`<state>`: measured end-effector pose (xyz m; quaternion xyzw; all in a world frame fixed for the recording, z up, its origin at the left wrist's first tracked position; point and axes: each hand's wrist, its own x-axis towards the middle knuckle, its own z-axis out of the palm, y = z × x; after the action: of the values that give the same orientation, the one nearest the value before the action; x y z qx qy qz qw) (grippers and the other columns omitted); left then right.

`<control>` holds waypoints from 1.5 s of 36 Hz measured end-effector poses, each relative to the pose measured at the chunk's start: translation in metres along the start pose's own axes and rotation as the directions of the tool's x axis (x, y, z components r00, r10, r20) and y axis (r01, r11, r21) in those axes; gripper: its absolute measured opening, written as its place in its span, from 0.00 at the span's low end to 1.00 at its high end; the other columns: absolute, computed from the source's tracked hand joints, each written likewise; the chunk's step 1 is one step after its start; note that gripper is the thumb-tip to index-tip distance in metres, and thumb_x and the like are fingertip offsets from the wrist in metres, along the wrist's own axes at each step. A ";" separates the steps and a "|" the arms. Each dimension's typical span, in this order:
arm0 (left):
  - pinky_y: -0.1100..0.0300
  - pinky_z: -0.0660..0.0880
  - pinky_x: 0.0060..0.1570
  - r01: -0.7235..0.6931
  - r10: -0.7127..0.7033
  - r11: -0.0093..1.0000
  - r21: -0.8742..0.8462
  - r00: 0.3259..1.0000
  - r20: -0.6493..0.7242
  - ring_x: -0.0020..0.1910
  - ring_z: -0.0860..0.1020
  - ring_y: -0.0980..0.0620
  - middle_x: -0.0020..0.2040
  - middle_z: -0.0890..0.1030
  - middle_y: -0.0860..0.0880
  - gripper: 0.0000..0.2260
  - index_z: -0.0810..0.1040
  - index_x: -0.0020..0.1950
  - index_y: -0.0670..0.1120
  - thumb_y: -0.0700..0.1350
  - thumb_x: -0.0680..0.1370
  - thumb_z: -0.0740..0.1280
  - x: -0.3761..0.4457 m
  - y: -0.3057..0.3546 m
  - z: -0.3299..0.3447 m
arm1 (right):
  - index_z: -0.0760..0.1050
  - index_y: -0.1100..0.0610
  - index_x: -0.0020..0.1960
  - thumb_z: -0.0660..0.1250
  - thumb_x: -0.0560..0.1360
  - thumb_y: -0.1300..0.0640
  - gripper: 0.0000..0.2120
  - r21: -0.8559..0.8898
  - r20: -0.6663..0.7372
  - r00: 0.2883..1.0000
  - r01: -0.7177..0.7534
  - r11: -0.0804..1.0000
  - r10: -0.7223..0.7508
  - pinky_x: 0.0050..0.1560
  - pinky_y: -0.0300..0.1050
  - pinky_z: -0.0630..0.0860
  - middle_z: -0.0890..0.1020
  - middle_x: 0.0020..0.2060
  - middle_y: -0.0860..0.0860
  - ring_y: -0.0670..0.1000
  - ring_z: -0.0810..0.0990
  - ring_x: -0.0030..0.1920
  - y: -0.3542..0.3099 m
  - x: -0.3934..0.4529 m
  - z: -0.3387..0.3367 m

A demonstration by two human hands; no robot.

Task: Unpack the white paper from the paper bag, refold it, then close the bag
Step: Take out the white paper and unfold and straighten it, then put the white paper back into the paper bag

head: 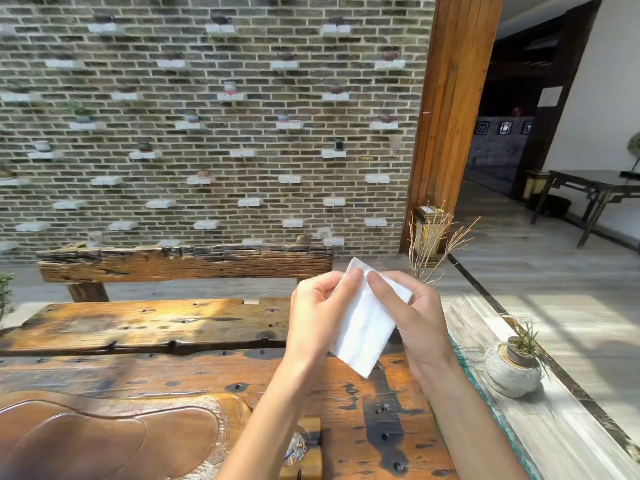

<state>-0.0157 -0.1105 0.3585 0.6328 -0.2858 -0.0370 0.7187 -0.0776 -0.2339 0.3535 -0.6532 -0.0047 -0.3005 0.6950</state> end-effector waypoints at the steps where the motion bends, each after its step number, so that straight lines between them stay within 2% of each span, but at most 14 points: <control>1: 0.52 0.71 0.36 0.010 -0.011 0.999 0.040 0.999 0.030 0.35 0.78 0.50 0.35 0.83 0.43 0.19 0.83 0.41 0.44 0.61 0.74 0.69 0.001 0.001 -0.003 | 0.85 0.55 0.45 0.73 0.74 0.49 0.09 -0.035 -0.013 1.000 0.015 0.999 -0.016 0.34 0.35 0.76 0.85 0.37 0.49 0.45 0.81 0.37 0.001 0.000 -0.003; 7: 0.69 0.69 0.27 0.074 -0.084 0.995 0.065 0.984 0.158 0.29 0.78 0.60 0.33 0.84 0.53 0.08 0.84 0.43 0.46 0.50 0.72 0.76 -0.001 -0.006 -0.020 | 0.85 0.54 0.44 0.74 0.73 0.48 0.09 -0.004 -0.205 0.978 0.047 0.999 -0.046 0.33 0.37 0.77 0.85 0.36 0.47 0.44 0.82 0.37 0.005 0.001 -0.015; 12: 0.64 0.66 0.31 0.087 -0.088 0.996 0.009 0.990 0.111 0.29 0.71 0.55 0.32 0.80 0.54 0.07 0.82 0.40 0.49 0.48 0.77 0.73 -0.006 -0.017 -0.021 | 0.85 0.53 0.43 0.73 0.75 0.52 0.06 0.009 -0.233 0.972 0.044 0.999 -0.041 0.34 0.37 0.79 0.87 0.37 0.49 0.45 0.84 0.38 0.006 0.000 -0.020; 15: 0.55 0.71 0.36 0.082 -0.080 0.995 -0.052 0.996 0.039 0.37 0.76 0.47 0.39 0.83 0.47 0.09 0.81 0.43 0.44 0.47 0.79 0.70 -0.006 -0.019 -0.019 | 0.85 0.54 0.43 0.72 0.76 0.53 0.06 0.037 -0.198 0.980 0.029 0.999 -0.022 0.36 0.35 0.79 0.88 0.39 0.51 0.46 0.85 0.40 0.009 -0.002 -0.023; 19: 0.66 0.73 0.35 0.029 -0.028 0.999 -0.025 0.999 0.036 0.39 0.79 0.58 0.40 0.83 0.54 0.08 0.82 0.44 0.50 0.49 0.81 0.68 -0.007 -0.027 -0.021 | 0.84 0.53 0.48 0.72 0.74 0.49 0.09 -0.006 -0.111 0.991 -0.074 0.997 0.073 0.51 0.39 0.79 0.87 0.45 0.49 0.45 0.84 0.48 0.015 -0.010 -0.028; 24: 0.55 0.66 0.39 -0.022 -0.069 0.957 0.288 0.951 0.301 0.38 0.73 0.54 0.38 0.78 0.49 0.15 0.80 0.46 0.39 0.53 0.77 0.69 -0.001 -0.029 -0.026 | 0.76 0.52 0.62 0.77 0.70 0.50 0.22 -0.183 0.052 0.994 -0.088 0.979 0.099 0.54 0.34 0.77 0.84 0.56 0.48 0.43 0.81 0.59 0.017 -0.011 -0.043; 26: 0.53 0.66 0.39 -0.075 -0.120 0.914 0.399 0.889 0.442 0.39 0.72 0.52 0.38 0.78 0.40 0.20 0.78 0.47 0.34 0.53 0.77 0.69 0.000 -0.026 -0.025 | 0.77 0.51 0.63 0.74 0.73 0.51 0.20 -0.261 0.268 0.941 -0.137 0.956 0.208 0.54 0.34 0.77 0.85 0.57 0.46 0.44 0.82 0.60 0.017 -0.008 -0.048; 28: 0.53 0.66 0.36 -0.149 -0.159 0.853 0.500 0.839 0.520 0.38 0.71 0.52 0.38 0.76 0.36 0.19 0.76 0.45 0.32 0.50 0.79 0.69 0.002 -0.027 -0.023 | 0.80 0.54 0.61 0.70 0.77 0.53 0.14 -0.328 0.473 0.802 -0.224 0.918 0.365 0.48 0.34 0.78 0.86 0.53 0.47 0.47 0.85 0.55 0.021 -0.008 -0.048; 30: 0.55 0.63 0.34 -0.214 -0.188 0.785 0.581 0.811 0.554 0.35 0.68 0.55 0.35 0.75 0.38 0.17 0.75 0.42 0.33 0.48 0.80 0.69 0.002 -0.033 -0.023 | 0.81 0.60 0.59 0.67 0.79 0.53 0.14 -0.408 0.535 0.707 -0.264 0.874 0.463 0.41 0.39 0.77 0.84 0.47 0.51 0.50 0.83 0.46 0.032 -0.011 -0.047; 32: 0.58 0.63 0.35 -0.209 -0.235 0.767 0.607 0.788 0.568 0.36 0.69 0.55 0.40 0.80 0.35 0.16 0.77 0.45 0.33 0.48 0.80 0.69 0.000 -0.042 -0.025 | 0.79 0.67 0.54 0.67 0.79 0.51 0.17 -0.445 0.512 0.686 -0.302 0.843 0.517 0.40 0.48 0.72 0.81 0.43 0.57 0.54 0.79 0.43 0.046 -0.016 -0.048; 41: 0.61 0.76 0.39 0.003 -0.337 0.805 0.593 0.826 0.453 0.42 0.82 0.58 0.46 0.86 0.51 0.07 0.81 0.49 0.49 0.51 0.80 0.68 -0.037 -0.096 -0.041 | 0.80 0.59 0.43 0.68 0.78 0.57 0.08 -0.456 0.432 0.605 -0.493 0.740 0.669 0.31 0.40 0.72 0.83 0.34 0.53 0.49 0.81 0.32 0.102 -0.055 -0.047; 46: 0.65 0.68 0.34 0.141 -0.339 0.772 0.620 0.916 0.214 0.30 0.74 0.65 0.31 0.79 0.57 0.15 0.78 0.38 0.50 0.52 0.82 0.63 -0.077 -0.133 -0.058 | 0.81 0.61 0.46 0.68 0.79 0.56 0.09 -0.383 0.358 0.566 -0.637 0.670 0.743 0.31 0.39 0.75 0.85 0.35 0.53 0.49 0.83 0.33 0.128 -0.079 -0.061; 49: 0.67 0.65 0.33 0.247 -0.427 0.728 0.640 0.893 0.140 0.28 0.72 0.64 0.25 0.76 0.58 0.19 0.76 0.32 0.49 0.51 0.83 0.63 -0.115 -0.164 -0.067 | 0.81 0.63 0.50 0.64 0.81 0.59 0.09 -0.357 0.293 0.530 -0.712 0.605 0.796 0.34 0.40 0.78 0.86 0.39 0.55 0.50 0.84 0.36 0.143 -0.094 -0.076; 54: 0.59 0.65 0.39 0.376 -0.567 0.656 0.654 0.818 0.099 0.33 0.70 0.61 0.34 0.77 0.50 0.13 0.79 0.36 0.48 0.50 0.79 0.70 -0.173 -0.212 -0.075 | 0.81 0.65 0.55 0.64 0.81 0.58 0.11 -0.330 0.192 0.492 -0.783 0.528 0.849 0.39 0.40 0.79 0.87 0.46 0.57 0.51 0.85 0.44 0.159 -0.111 -0.105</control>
<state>-0.0605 -0.0139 0.0956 0.8682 -0.2093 -0.2245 0.3900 -0.1419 -0.2894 0.1503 -0.6821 0.2203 0.1814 0.6733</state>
